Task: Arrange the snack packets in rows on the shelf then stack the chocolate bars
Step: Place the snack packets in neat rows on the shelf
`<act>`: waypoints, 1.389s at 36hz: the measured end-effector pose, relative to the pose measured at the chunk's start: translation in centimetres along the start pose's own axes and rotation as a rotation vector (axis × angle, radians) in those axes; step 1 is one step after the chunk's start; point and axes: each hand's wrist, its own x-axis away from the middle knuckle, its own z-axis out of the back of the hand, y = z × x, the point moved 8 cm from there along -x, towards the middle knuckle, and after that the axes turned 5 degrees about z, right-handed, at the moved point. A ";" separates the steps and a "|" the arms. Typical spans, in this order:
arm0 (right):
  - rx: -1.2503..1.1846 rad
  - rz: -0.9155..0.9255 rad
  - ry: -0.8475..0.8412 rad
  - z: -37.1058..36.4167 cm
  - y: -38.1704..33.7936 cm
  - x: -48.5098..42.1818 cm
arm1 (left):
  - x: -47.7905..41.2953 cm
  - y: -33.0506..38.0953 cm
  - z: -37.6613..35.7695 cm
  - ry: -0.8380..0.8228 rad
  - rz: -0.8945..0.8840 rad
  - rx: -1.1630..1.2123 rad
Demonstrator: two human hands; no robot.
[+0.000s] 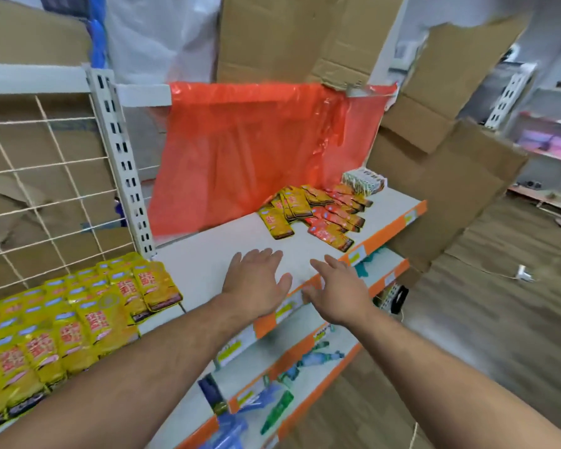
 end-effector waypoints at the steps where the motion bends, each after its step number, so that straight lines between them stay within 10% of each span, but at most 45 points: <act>1: 0.000 0.000 0.002 0.3 0.4 -1.1 | -1.3 0.1 -0.2 0.000 -0.008 -0.001; 24: -0.016 0.152 0.120 2.1 6.7 -23.5 | -21.5 -0.8 -4.8 0.027 0.093 -0.079; 50: -0.163 0.357 -0.185 0.6 9.3 -38.3 | -30.0 0.3 -6.9 0.085 0.806 0.193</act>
